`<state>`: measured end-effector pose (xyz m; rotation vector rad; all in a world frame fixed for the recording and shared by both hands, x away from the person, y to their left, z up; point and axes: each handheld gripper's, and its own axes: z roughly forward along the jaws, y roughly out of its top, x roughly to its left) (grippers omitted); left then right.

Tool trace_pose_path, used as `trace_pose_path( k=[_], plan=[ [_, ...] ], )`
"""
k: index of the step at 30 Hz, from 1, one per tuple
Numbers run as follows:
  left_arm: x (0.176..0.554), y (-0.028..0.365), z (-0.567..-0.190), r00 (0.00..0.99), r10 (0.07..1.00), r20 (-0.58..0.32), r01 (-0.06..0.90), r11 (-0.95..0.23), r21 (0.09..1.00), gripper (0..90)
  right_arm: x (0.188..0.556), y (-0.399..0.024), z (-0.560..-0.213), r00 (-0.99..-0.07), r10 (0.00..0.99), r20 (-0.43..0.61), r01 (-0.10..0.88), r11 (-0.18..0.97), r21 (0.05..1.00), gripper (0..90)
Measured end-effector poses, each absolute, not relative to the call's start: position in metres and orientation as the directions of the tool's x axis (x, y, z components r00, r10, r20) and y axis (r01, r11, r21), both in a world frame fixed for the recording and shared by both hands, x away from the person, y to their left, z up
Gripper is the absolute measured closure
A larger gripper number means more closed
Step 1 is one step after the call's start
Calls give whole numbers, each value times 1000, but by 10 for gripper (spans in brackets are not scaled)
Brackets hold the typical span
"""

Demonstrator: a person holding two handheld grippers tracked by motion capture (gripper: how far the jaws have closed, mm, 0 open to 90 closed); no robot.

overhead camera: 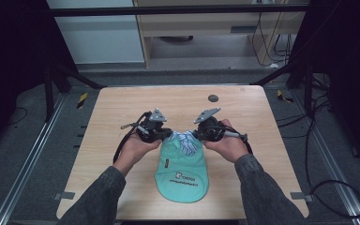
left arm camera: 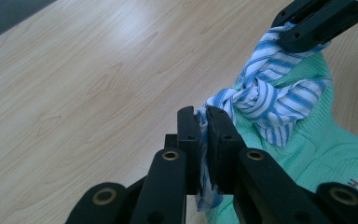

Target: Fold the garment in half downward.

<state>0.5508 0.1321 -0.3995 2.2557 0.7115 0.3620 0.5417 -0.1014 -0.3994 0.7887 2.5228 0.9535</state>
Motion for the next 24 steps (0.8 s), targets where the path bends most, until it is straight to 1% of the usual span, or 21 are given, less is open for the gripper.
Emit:
trace_pose_path(
  k=[16,21,24],
  plan=[
    [560,132,-383,810,583,60,367,-584,724,849,552,-101,-384,-793,593,-141,355,637,684,842],
    [566,131,-377,813,577,81,355,-601,717,849,556,-99,-379,-796,585,-155,342,646,683,842],
    [570,132,-376,809,582,75,360,-592,721,849,560,-98,-378,-796,584,-157,341,648,682,842]
  ],
)
